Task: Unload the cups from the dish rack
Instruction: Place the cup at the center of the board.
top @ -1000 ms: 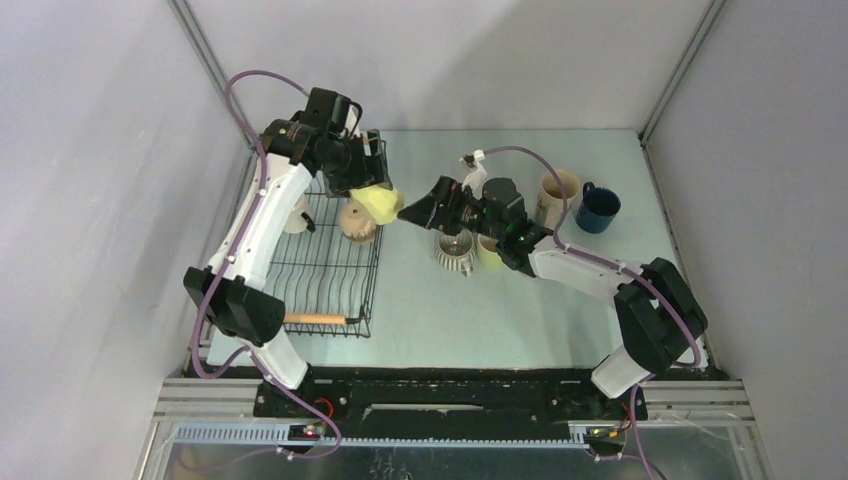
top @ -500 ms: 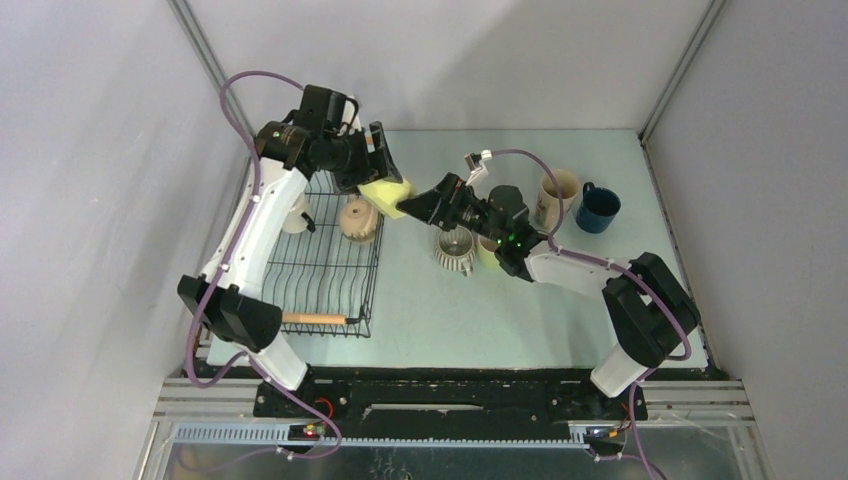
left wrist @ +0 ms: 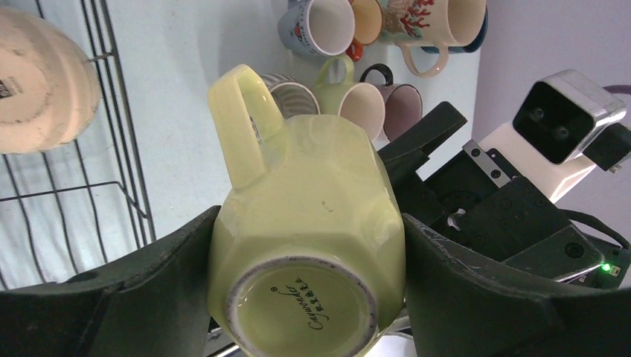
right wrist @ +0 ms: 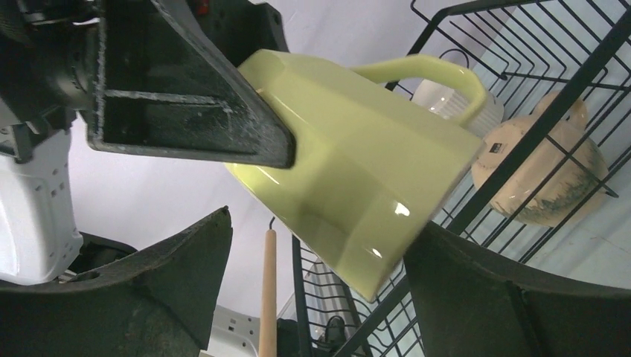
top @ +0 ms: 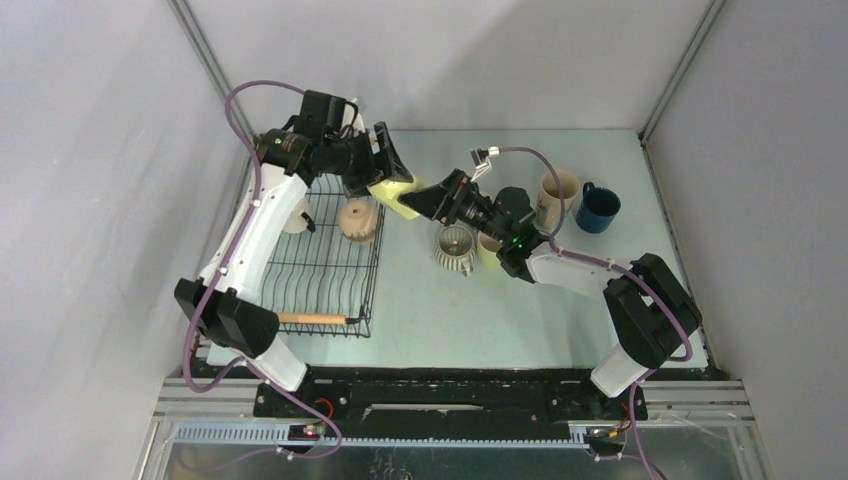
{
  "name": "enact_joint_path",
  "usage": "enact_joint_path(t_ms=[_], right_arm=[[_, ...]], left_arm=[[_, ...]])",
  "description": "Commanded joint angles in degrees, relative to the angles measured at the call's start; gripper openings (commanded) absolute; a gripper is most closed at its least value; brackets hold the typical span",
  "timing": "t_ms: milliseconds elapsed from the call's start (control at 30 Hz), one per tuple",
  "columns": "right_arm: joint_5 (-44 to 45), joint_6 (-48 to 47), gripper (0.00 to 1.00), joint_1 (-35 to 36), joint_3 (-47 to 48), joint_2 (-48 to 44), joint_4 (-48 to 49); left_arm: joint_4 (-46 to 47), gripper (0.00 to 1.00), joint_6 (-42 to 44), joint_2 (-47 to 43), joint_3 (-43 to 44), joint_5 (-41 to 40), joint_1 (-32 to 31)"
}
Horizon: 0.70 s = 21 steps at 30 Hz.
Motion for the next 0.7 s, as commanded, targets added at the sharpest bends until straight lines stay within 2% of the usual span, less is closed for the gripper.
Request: enact_joint_path(t_ms=[0,167,300,667], right_arm=[[0.4,0.29,0.89,-0.48,-0.34,-2.93,4.16],[0.09,0.52,0.85,-0.53,-0.47,-3.52,4.89],[-0.13,0.67,0.78,-0.67,-0.94,-4.47,5.45],[-0.95,1.88,0.43,-2.17,-3.81,-7.82,8.43]], left_arm=[[8.09,0.23,-3.61,-4.36,-2.44,7.19,-0.25],[11.13,0.23,-5.76,-4.88,-4.53,10.15,-0.21],[14.47,0.23,-8.11,-5.22,-6.56,12.65,-0.07],[25.03,0.23,-15.64,-7.39,-14.9,18.84,0.43]])
